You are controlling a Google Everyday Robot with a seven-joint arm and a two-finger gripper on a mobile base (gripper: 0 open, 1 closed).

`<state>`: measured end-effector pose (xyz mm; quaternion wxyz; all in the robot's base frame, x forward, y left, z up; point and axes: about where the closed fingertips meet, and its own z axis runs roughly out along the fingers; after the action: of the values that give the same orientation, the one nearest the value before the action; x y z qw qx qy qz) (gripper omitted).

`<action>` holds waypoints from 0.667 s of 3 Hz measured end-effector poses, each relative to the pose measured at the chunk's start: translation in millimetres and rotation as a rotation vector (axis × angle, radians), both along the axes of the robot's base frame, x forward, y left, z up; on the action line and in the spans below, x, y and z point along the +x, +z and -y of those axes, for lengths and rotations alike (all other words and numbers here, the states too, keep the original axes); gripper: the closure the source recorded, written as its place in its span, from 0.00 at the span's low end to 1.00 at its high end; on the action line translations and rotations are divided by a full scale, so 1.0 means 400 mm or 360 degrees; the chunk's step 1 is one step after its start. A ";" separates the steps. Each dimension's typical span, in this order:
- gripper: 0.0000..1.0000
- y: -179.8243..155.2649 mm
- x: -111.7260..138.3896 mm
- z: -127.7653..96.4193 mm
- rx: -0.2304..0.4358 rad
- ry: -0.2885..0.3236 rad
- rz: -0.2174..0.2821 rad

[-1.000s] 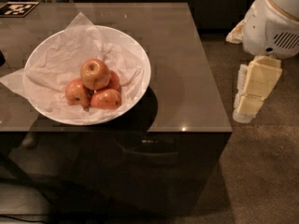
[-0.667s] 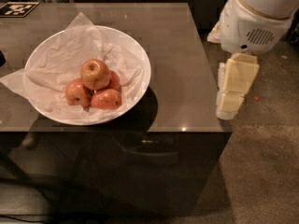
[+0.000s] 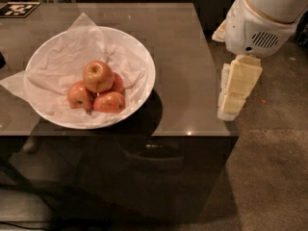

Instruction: Pick apple from white bowl

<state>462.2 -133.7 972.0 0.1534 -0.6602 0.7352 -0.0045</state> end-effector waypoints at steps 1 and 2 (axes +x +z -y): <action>0.00 0.011 0.068 -0.079 0.0136 0.0098 0.0035; 0.00 0.030 0.131 -0.159 0.0209 0.0221 0.0019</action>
Offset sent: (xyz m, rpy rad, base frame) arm 0.0790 0.1021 0.0217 0.1782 0.0271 0.2451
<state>514.7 -69.9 984.2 0.2006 -0.6981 0.6854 0.0505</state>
